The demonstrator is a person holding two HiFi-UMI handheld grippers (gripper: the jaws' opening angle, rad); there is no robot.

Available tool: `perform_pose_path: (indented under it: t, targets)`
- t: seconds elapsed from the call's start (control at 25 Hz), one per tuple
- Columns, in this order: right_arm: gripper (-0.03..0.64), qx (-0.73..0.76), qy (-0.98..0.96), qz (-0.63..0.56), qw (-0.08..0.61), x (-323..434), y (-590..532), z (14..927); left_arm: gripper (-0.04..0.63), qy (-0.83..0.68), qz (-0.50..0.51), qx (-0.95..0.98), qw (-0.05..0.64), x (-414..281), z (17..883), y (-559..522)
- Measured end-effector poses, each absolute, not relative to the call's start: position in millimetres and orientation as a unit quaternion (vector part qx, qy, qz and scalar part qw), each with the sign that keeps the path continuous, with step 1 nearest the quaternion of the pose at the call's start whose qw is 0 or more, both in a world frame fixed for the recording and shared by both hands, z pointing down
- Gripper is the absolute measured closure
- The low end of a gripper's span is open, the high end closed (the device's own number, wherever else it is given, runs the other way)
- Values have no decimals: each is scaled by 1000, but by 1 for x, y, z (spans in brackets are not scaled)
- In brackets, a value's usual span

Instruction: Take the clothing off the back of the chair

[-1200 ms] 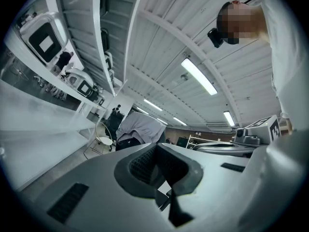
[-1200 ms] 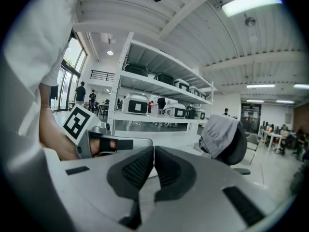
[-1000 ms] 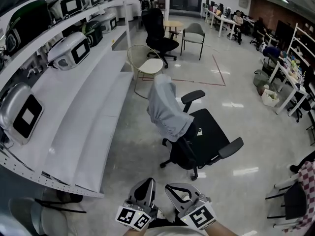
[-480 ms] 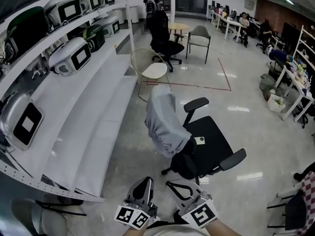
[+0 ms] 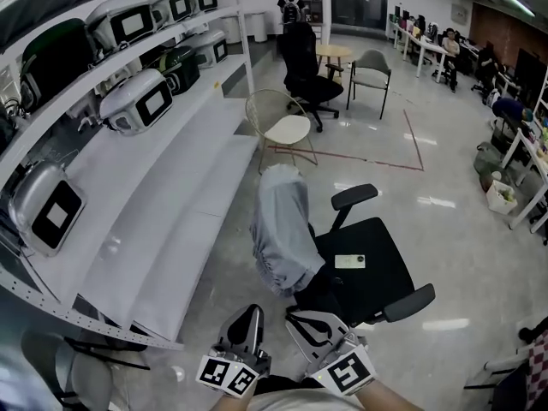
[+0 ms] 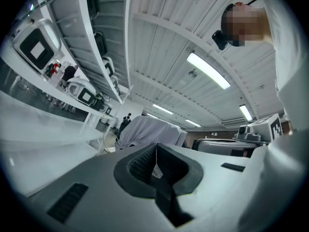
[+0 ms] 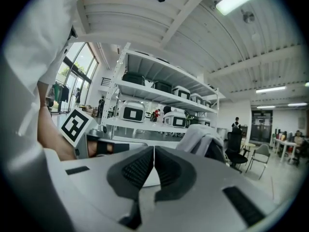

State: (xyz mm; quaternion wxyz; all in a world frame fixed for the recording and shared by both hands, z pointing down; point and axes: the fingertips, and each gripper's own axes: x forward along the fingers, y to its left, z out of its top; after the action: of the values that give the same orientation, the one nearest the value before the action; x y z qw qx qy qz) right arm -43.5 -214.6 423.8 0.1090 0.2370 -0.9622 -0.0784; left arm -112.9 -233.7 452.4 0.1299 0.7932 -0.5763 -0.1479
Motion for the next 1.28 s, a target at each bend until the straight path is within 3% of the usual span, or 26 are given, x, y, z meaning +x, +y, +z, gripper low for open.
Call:
perform_pose_path:
  t: [0.56,0.68,0.8,1.28]
  targets:
    - [597,316,-937,-40,143,-18,-267,440,580,-559,-137,804,146,-111,458,-277]
    - [558,331,-933,-37,140,-18,-273,440,439,-546,-139,810,161,-110,461,-284]
    - [494,342,-929,-27,139,-18,-278,443,399,-538,-145,813,167,-112,461,-289]
    - [474,361,-917,-21,167,-19,-296,450,279,-500,-153,832,186,-107,462,-311]
